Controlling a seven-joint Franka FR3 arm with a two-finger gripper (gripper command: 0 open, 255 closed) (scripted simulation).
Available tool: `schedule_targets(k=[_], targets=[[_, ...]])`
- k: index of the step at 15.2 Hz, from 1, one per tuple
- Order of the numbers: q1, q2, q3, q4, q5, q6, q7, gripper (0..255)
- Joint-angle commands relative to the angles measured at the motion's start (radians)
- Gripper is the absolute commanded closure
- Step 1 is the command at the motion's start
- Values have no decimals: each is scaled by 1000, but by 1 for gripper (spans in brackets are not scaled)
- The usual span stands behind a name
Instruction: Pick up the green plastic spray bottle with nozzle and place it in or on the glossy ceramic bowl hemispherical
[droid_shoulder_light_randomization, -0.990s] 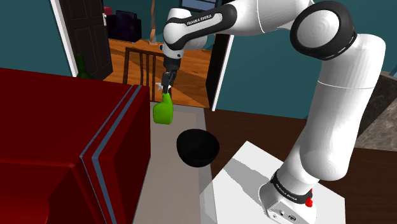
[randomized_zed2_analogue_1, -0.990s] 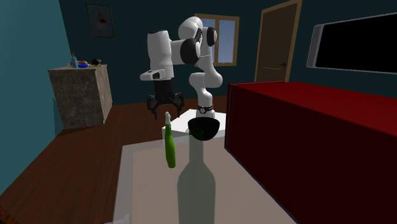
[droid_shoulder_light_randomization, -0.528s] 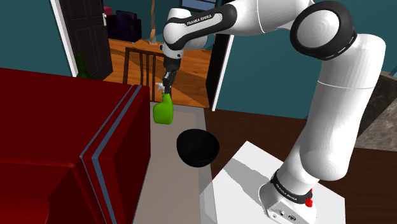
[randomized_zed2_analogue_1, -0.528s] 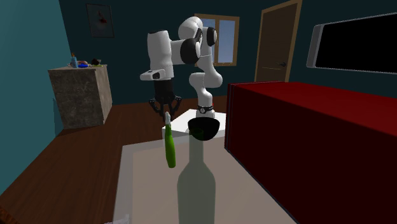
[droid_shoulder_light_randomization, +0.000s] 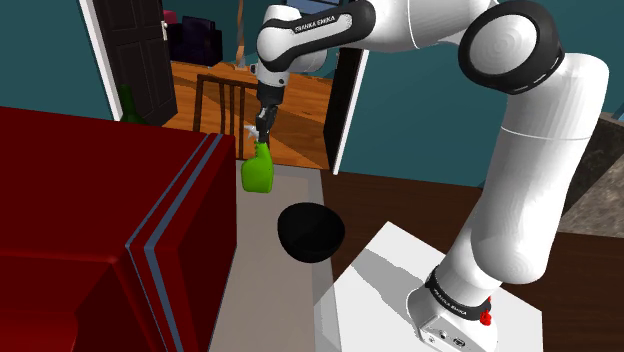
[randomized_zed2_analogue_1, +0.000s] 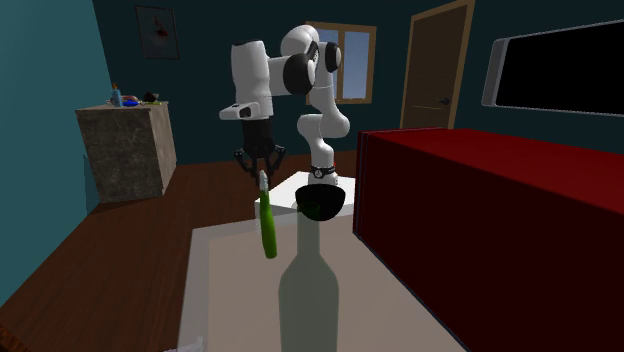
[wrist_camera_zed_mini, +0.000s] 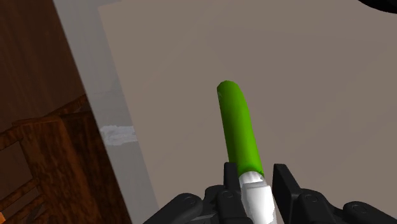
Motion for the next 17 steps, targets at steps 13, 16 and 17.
schedule_targets(k=[13,16,17], targets=[[-2,-30,-2,148,-6,-178,13,255],[-2,-31,-2,188,-7,-218,16,255],[-3,-30,-2,202,-7,-232,17,255]])
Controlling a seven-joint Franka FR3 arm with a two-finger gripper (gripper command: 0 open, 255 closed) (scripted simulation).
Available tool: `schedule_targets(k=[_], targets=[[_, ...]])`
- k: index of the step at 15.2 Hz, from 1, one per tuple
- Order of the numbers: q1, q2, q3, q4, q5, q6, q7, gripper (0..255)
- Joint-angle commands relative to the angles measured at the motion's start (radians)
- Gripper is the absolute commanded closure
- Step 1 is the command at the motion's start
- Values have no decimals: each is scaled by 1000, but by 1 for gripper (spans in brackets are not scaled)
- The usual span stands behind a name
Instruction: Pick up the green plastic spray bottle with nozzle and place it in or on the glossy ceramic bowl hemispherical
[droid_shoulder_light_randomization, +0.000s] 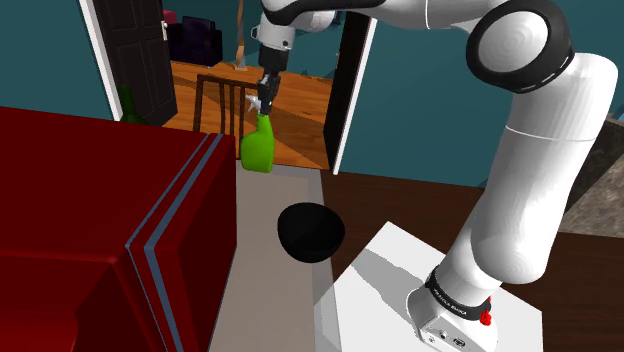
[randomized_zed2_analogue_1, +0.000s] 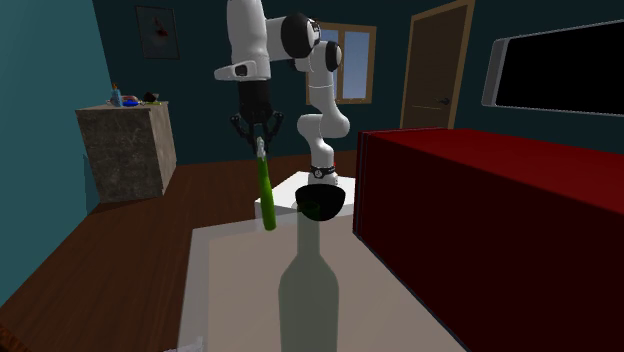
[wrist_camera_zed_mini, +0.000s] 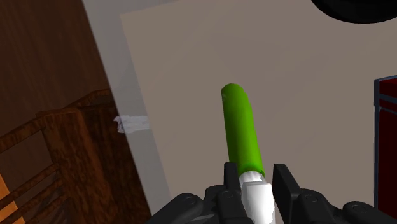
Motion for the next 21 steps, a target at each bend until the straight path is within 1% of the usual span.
schedule_targets(k=[1,12,16,21], targets=[[1,1,1,30,-1,-29,4,255],[-1,24,0,201,-2,-177,14,255],[14,-140,9,25,-6,-163,38,255],[31,-325,26,-143,-6,-177,72,255]])
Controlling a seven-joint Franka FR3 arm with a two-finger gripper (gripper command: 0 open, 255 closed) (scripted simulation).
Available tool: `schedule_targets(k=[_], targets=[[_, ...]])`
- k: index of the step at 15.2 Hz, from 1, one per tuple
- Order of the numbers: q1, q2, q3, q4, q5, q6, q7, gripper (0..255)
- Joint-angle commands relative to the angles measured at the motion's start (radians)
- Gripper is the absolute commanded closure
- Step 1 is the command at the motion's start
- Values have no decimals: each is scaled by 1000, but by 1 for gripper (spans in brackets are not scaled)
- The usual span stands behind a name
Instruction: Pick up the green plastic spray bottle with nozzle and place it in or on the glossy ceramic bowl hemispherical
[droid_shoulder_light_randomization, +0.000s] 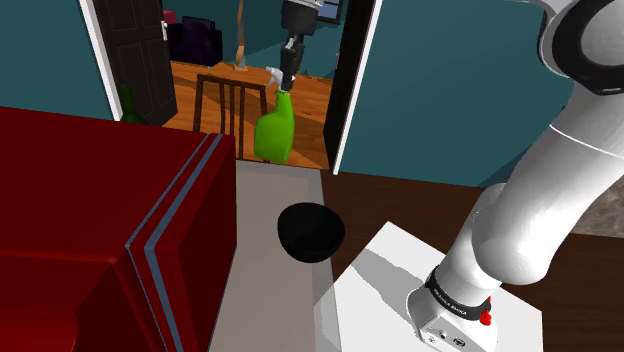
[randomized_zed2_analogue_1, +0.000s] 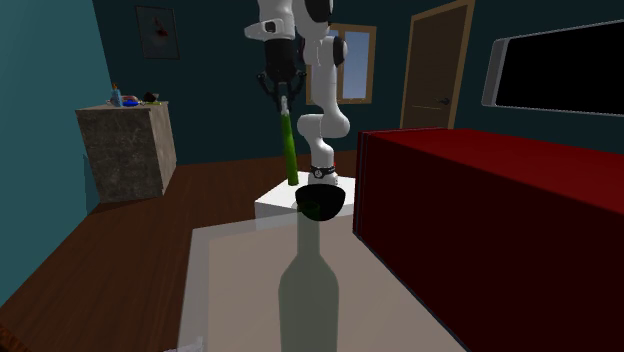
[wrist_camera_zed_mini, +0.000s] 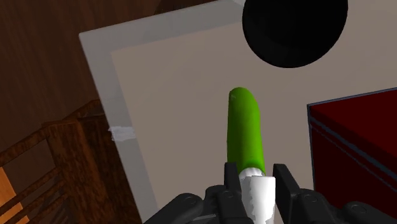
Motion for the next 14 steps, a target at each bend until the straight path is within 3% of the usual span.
schedule_targets(k=[1,14], targets=[[6,-79,7,-67,1,-12,13,255],[47,-490,69,-298,36,-182,125,255]])
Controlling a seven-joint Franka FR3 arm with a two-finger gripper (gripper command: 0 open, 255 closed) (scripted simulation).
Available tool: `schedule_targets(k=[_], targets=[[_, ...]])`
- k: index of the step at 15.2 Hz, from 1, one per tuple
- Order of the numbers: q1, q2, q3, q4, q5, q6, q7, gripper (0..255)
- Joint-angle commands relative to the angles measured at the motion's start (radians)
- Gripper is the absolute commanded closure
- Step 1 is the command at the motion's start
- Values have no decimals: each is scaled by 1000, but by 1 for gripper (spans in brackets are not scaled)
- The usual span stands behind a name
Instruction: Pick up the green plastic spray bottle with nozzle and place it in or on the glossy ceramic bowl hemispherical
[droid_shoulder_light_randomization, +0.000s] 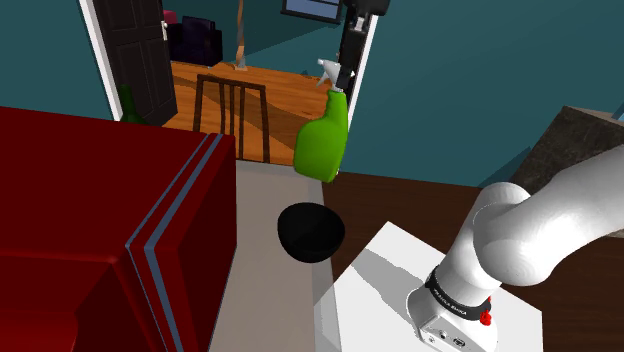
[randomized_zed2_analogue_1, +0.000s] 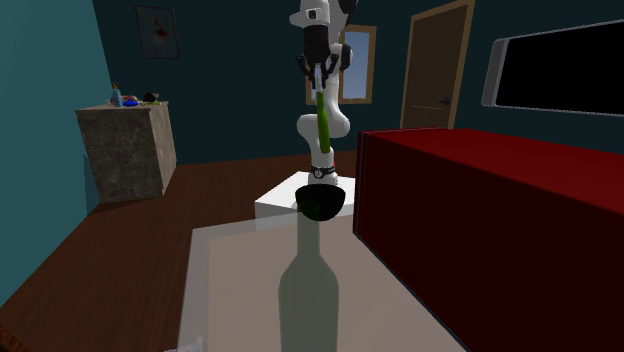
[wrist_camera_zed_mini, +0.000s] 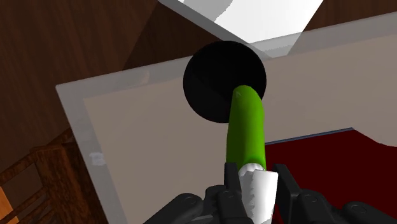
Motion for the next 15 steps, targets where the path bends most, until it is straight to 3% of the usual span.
schedule_targets(k=[1,15], targets=[[3,-37,5,-28,5,-10,9,255],[6,-99,12,-266,12,167,-7,255]])
